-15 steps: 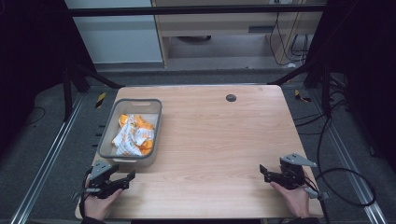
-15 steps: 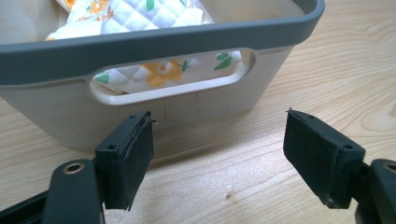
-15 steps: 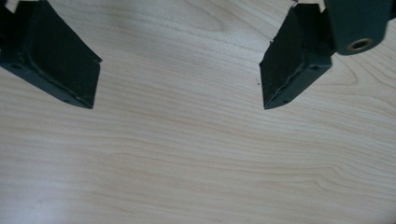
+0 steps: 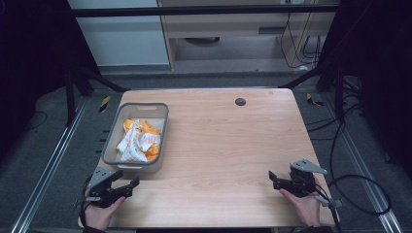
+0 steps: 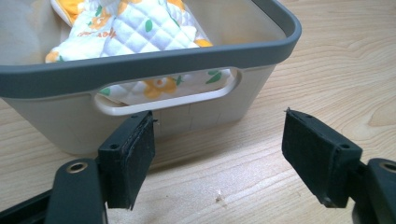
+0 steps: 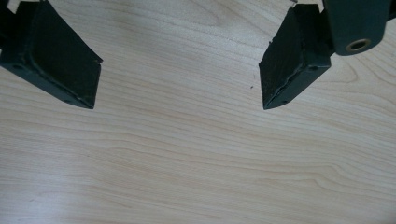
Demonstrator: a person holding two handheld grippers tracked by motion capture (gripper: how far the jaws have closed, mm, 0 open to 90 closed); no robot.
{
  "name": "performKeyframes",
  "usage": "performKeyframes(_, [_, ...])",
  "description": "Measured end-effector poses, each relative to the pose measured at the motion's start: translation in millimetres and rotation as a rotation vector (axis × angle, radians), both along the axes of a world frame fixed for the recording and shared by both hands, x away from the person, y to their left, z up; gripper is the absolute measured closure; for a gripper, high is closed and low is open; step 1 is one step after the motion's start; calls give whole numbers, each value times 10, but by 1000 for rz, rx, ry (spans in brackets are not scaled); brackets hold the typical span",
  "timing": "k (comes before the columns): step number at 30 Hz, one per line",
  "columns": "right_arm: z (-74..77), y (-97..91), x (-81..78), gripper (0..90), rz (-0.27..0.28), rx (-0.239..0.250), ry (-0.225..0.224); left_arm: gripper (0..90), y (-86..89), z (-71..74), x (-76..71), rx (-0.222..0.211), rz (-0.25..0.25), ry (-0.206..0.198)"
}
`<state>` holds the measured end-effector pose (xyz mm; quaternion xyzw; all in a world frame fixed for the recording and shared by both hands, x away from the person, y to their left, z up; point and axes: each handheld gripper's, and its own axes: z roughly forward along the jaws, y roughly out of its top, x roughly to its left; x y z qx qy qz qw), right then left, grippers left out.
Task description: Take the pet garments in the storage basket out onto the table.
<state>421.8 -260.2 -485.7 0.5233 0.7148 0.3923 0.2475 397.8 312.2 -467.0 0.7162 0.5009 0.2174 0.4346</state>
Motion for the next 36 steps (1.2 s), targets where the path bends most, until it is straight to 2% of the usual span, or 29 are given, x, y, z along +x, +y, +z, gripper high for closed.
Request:
performKeyframes(16, [-2,35,-14,123,14,-11,4,250,34,178,-33,-38,16,-47])
performKeyframes(26, [-9,29,-17,124,14,-23,-4,248,32,337,15,-39,6,-63])
performKeyframes(36, [-8,19,-5,124,10,-26,-8,249,86,465,23,-49,19,-79])
